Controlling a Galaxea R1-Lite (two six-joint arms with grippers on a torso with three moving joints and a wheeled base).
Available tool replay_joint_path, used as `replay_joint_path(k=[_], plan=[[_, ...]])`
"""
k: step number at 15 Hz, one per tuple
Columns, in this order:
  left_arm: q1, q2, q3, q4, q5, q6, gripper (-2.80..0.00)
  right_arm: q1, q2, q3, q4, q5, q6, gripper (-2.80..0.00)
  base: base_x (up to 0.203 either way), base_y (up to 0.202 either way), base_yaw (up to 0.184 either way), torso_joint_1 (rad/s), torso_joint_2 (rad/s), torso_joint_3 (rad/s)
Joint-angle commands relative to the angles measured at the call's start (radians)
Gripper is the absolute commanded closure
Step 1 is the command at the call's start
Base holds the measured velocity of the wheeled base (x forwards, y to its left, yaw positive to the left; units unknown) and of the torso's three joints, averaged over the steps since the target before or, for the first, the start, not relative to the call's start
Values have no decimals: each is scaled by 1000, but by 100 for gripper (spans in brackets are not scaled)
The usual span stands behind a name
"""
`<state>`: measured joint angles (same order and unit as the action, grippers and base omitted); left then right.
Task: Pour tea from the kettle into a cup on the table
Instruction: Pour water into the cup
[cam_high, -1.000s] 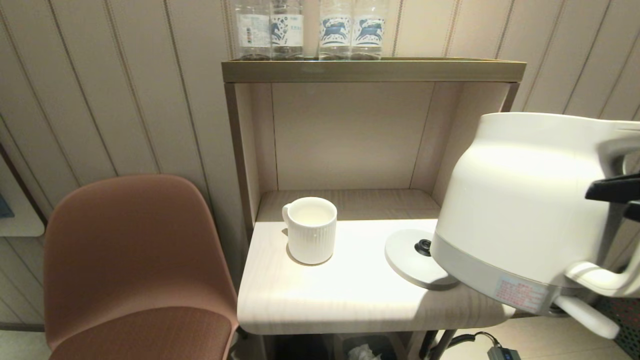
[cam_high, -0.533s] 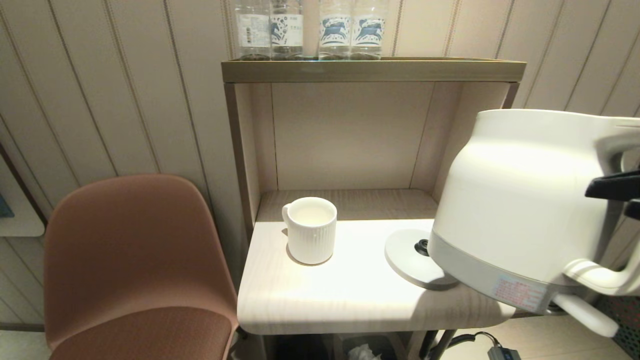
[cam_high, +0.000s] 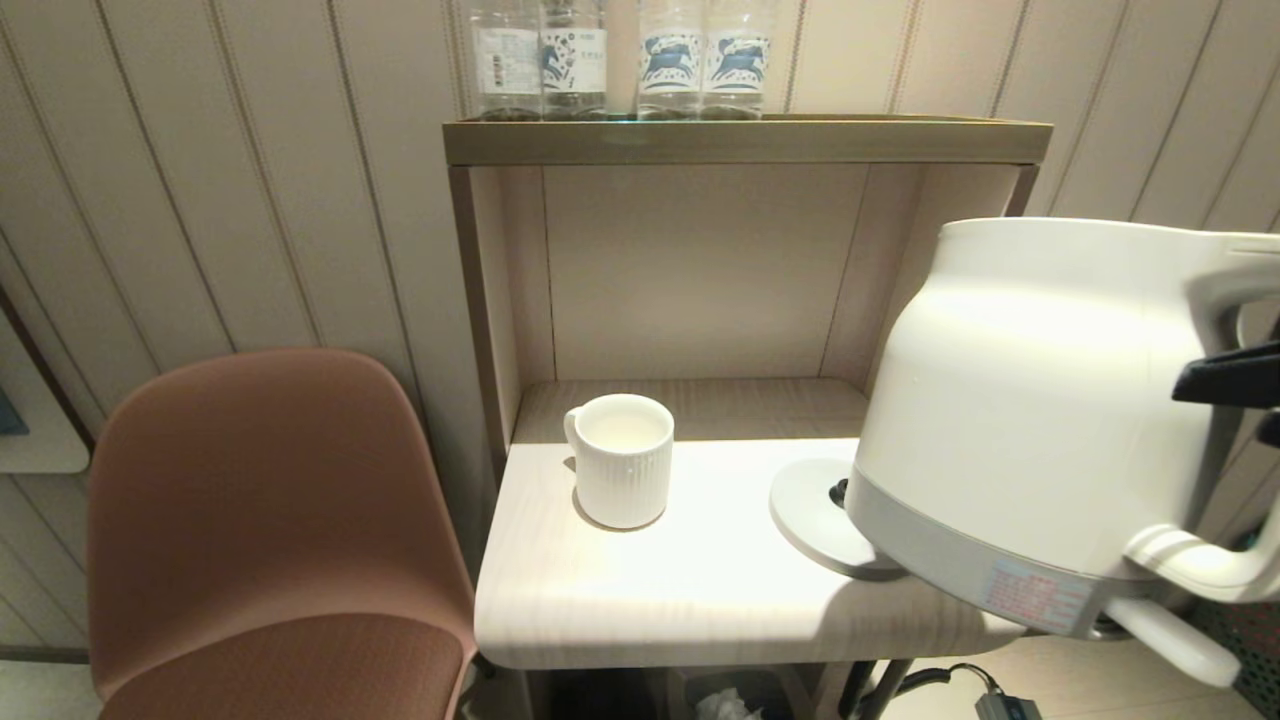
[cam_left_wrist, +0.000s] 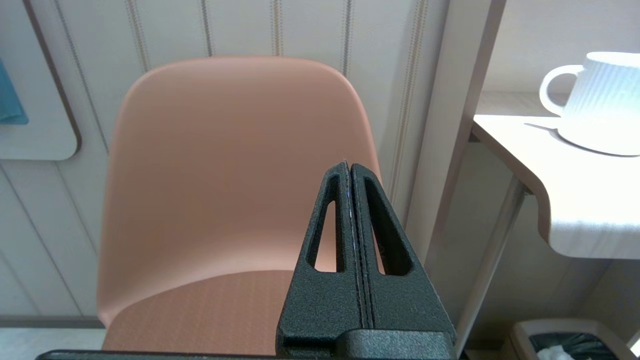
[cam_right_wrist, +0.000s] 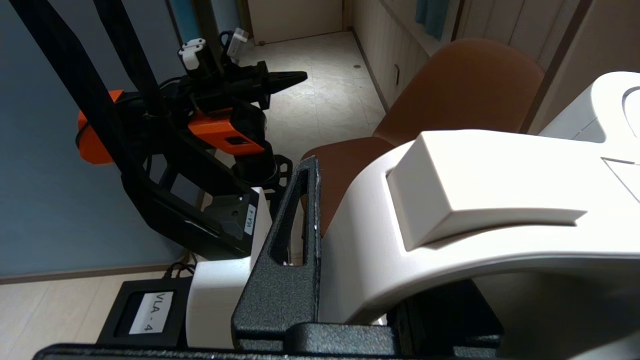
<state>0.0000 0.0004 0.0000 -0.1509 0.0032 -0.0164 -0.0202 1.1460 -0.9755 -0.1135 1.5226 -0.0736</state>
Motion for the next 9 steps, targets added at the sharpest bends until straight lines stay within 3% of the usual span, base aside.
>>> replay_joint_path(k=[1,9], plan=[[0,0,0,-1,0,-2,0,2,0,12,-2,47,-2,0,0,0,0,0,0,0],[0,0,0,-1,0,0,0,7,-5,88,-132,47,1,0,0,0,0,0,0,0]])
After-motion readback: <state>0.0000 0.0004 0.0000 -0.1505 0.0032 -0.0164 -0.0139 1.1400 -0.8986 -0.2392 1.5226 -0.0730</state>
